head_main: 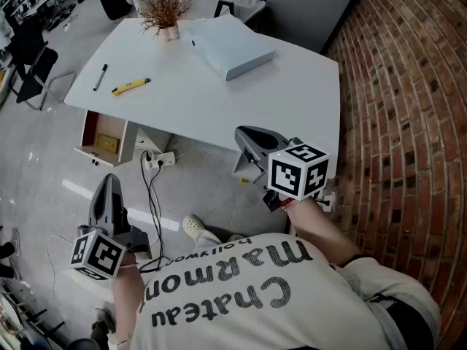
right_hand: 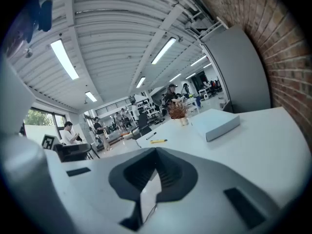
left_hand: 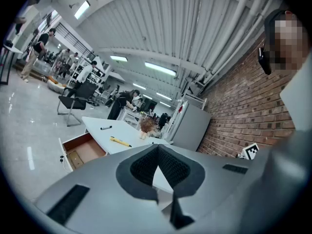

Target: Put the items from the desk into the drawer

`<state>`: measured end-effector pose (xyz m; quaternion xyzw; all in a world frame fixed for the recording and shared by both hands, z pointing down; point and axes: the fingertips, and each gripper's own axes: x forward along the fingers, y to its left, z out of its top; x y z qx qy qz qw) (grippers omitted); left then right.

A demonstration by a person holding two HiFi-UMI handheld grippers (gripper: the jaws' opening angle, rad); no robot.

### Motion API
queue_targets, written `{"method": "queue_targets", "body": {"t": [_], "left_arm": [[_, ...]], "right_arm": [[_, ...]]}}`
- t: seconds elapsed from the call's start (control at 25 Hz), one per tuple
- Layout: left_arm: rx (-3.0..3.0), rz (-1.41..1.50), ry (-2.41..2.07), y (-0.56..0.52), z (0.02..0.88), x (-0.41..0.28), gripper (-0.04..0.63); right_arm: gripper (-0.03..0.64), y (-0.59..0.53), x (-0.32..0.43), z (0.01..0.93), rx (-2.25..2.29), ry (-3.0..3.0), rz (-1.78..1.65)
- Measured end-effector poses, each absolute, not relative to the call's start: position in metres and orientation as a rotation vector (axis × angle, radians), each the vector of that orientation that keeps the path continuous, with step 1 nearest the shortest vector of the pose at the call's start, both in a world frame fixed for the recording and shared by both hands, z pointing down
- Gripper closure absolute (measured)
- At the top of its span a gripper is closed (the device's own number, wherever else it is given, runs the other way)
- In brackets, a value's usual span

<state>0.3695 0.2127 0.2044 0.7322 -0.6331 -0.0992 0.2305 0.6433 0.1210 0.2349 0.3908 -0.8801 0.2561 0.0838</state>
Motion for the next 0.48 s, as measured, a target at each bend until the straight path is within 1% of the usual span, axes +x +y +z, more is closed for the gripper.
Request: {"method": "queue_targets", "body": {"t": [0.28,0.48], "left_arm": [[1.952,-0.282,-1.782,0.176,0.208,0.308,0.594],[1.913,-0.304,-1.811,0.167,0.211,0.255,0.595]], "right_arm": [[0.614,0.07,0.579,0.231,1.106,-2.668,0.725],[0.614,0.044,0.525,0.222,1.07,-2.726,0.772]]}}
